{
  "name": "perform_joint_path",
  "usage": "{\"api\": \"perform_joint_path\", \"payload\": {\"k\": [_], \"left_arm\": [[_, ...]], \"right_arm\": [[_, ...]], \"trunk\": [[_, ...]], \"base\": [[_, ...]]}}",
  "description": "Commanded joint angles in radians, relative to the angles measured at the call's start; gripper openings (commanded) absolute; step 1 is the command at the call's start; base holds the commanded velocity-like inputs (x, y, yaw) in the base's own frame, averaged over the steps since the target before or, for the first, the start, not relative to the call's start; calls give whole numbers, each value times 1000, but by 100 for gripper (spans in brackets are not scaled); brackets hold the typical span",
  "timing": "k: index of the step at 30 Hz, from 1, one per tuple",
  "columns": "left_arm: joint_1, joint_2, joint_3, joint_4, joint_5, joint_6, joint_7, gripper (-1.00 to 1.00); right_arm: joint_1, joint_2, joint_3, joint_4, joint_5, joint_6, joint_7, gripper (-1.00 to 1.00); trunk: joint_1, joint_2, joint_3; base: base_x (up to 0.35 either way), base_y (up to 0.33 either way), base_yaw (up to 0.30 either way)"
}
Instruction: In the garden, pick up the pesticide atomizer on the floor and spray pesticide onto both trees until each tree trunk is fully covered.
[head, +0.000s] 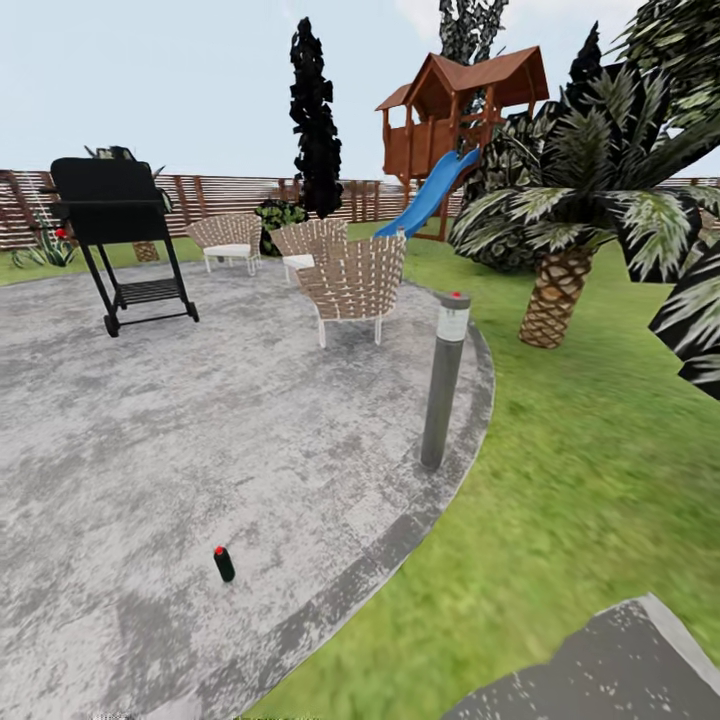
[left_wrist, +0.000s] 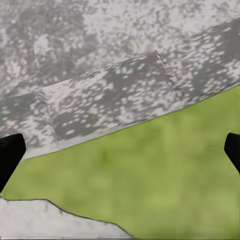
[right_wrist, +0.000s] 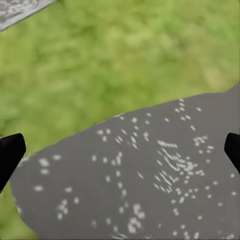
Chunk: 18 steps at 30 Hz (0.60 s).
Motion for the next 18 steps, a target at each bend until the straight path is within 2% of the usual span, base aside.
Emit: {"api": "perform_joint_path", "payload": {"k": [1,18], "left_arm": [[-1,0,-2,1,8,-4,0,100],[-1,0,0,1,11,-4,0,100]], "right_arm": [[0,0,0,0,1,-3,-1,100],[0,0,0,-1,1,-3,-1,100]], "trunk": [[0,0,-1],[0,0,-1]], "base": [[0,0,279],[9,0,279]]}}
